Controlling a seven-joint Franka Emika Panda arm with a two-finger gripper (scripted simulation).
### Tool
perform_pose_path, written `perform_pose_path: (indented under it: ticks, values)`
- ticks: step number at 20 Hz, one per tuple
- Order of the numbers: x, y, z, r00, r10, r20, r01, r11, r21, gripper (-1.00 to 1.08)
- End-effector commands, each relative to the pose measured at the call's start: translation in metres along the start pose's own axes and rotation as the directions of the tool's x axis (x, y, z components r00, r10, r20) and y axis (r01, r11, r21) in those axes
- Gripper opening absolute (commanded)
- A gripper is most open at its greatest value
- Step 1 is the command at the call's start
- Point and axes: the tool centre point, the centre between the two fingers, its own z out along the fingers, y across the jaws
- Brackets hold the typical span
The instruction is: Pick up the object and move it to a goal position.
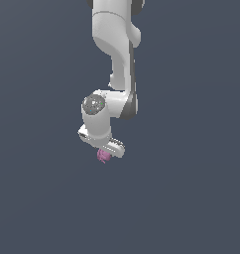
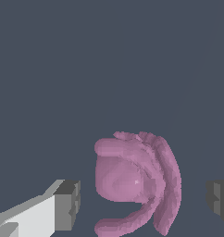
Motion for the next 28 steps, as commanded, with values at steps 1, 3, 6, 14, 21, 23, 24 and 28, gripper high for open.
perform_pose_path:
  ticks: [1,3,6,14,21,23,24,28]
  values:
    - [-0.001,0.000,0.014,1.000,0.002,0.001,-0.002,1.000,0.000,1.00]
    - [-0.001,0.001,0.022,1.000,0.003,0.001,-0.003,1.000,0.000,1.00]
    - [0.000,0.000,0.028,1.000,0.003,0.001,-0.003,1.000,0.000,1.00]
    - [0.000,0.000,0.029,1.000,0.003,0.001,-0.003,1.000,0.000,-1.00]
    - [0.000,-0.001,0.028,1.000,0.003,0.000,-0.003,1.000,0.000,-1.00]
    - [-0.003,-0.002,0.026,1.000,0.003,0.000,-0.003,1.000,0.000,-1.00]
    - [-0.005,-0.004,0.025,1.000,0.003,0.000,-0.003,1.000,0.000,-1.00]
    - [-0.016,-0.012,0.019,1.000,0.003,0.000,-0.003,1.000,0.000,-1.00]
